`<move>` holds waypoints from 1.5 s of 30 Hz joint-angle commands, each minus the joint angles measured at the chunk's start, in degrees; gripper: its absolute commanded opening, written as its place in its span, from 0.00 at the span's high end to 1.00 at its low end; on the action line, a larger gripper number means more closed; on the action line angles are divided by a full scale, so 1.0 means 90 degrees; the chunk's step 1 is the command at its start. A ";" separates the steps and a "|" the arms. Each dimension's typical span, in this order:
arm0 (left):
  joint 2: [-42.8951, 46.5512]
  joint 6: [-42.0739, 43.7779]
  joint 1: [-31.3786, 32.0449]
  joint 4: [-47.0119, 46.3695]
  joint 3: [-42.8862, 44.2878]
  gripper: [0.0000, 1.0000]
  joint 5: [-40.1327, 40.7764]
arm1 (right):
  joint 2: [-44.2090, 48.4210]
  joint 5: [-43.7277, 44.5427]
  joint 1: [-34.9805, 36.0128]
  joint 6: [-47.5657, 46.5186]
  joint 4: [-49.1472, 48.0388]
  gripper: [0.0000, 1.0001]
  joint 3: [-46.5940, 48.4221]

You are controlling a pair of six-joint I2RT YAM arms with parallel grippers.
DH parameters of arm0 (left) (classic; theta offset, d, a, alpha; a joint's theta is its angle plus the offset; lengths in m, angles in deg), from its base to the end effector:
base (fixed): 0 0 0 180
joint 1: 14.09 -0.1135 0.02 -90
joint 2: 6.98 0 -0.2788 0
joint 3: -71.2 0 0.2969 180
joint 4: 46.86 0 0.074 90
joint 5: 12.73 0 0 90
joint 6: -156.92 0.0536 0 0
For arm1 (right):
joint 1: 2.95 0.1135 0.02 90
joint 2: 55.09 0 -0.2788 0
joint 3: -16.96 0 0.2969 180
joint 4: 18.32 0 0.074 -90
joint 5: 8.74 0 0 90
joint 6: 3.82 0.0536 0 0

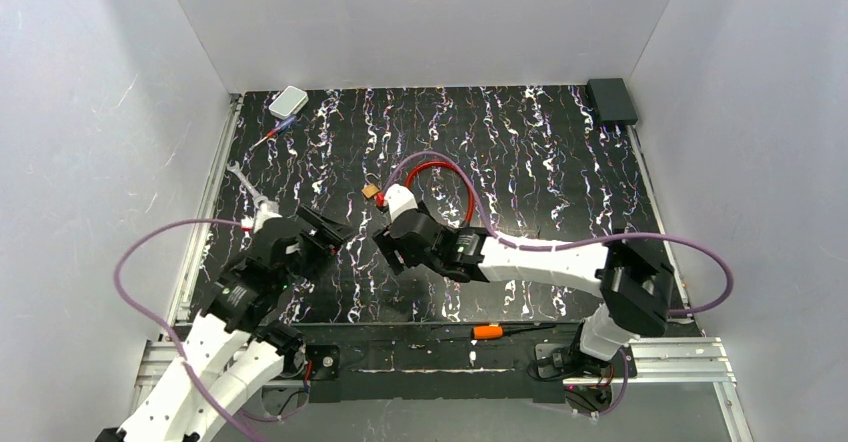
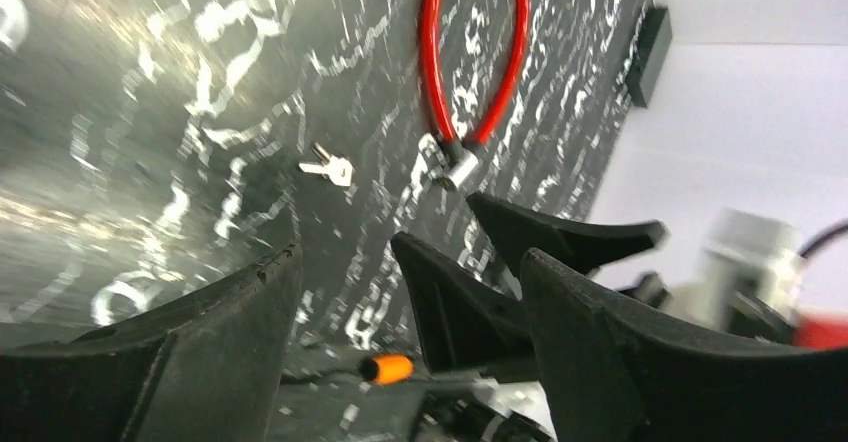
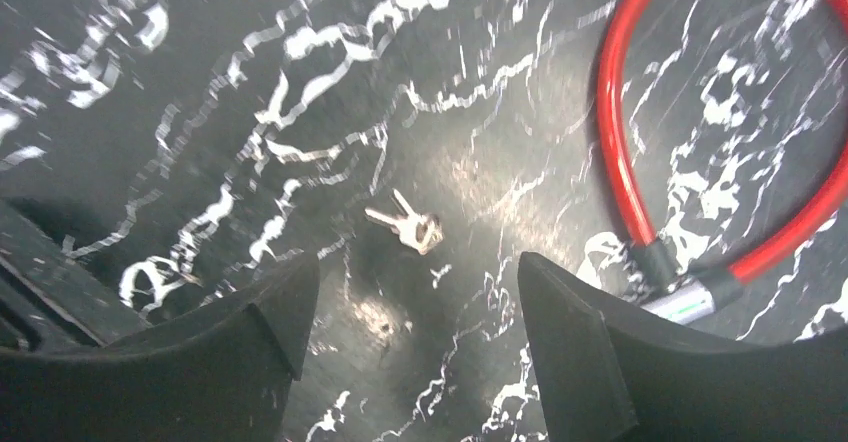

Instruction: Unlock with the key

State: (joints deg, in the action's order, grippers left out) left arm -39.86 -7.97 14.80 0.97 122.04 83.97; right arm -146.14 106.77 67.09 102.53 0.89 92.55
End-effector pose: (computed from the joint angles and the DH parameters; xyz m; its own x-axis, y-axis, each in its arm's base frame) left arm 0.1594 -0.0808 0.2930 -0.4914 -0.8240 -0.2821 -0.3190 0.4717 -0.8220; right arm 0.1623 0.3793 0.2435 -0.3911 -0.3326 -0.8581 -0.6433 0.7656 -0.0036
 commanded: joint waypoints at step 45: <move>0.1125 0.5245 -0.0019 0.1455 0.1134 0.16 0.1893 | -0.2560 -0.4293 -0.1416 -0.3452 0.0756 0.71 0.1097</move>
State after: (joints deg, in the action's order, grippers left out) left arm -30.01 38.63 14.77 13.46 132.31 99.06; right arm -167.12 70.16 54.06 70.85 6.52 102.33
